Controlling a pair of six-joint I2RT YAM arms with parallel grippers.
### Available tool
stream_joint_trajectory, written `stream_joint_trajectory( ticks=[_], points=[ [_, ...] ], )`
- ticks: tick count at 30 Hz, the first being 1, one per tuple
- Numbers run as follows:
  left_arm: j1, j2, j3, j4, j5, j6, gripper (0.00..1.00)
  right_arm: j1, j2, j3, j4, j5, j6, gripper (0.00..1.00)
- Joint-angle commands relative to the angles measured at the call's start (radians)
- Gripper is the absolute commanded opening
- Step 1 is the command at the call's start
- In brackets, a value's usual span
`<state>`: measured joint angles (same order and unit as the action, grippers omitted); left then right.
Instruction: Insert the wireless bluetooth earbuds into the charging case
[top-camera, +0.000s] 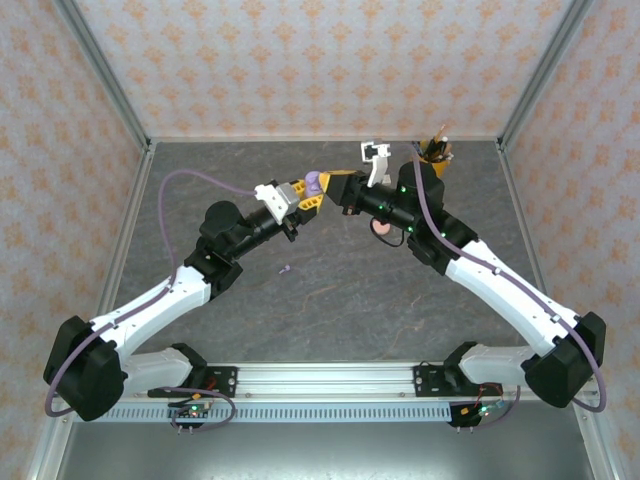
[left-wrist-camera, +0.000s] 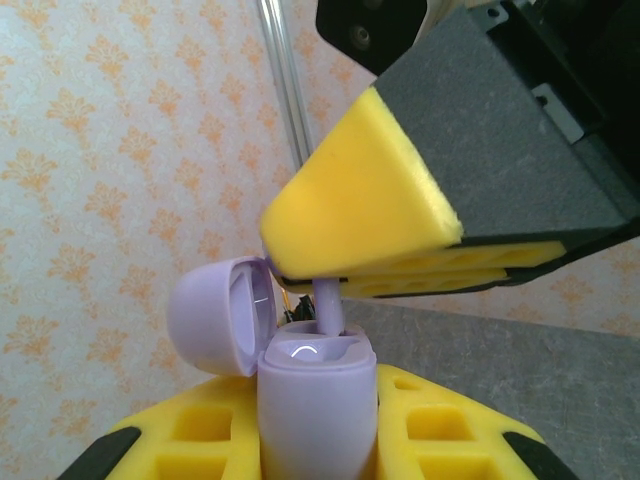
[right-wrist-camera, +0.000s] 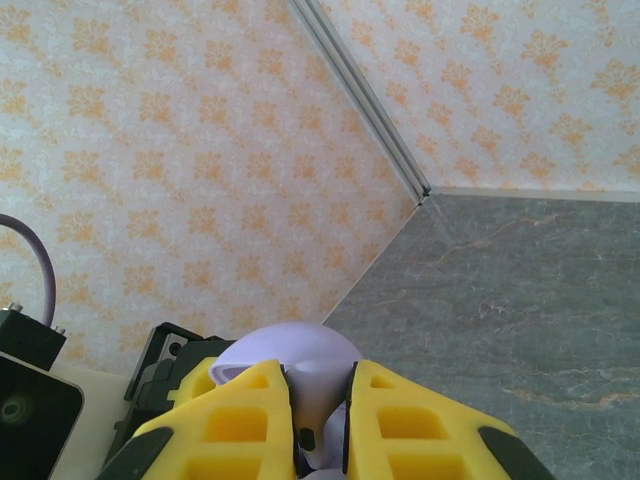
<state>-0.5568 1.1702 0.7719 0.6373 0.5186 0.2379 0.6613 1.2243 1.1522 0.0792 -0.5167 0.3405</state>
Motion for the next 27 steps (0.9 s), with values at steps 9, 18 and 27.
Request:
stream_joint_trajectory(
  ticks=[9, 18, 27],
  points=[
    [-0.012, -0.041, 0.041, 0.033, 0.012, 0.018, 0.0, 0.008, 0.003, 0.021, -0.011, 0.026, -0.046, 0.14],
    [-0.013, -0.041, 0.044, 0.027, 0.006, 0.015, 0.0, 0.018, 0.048, 0.06, -0.107, -0.079, -0.118, 0.13],
    [-0.012, -0.041, 0.045, 0.025, -0.011, 0.014, 0.0, 0.049, 0.07, 0.077, -0.204, -0.064, -0.171, 0.11]
  ],
)
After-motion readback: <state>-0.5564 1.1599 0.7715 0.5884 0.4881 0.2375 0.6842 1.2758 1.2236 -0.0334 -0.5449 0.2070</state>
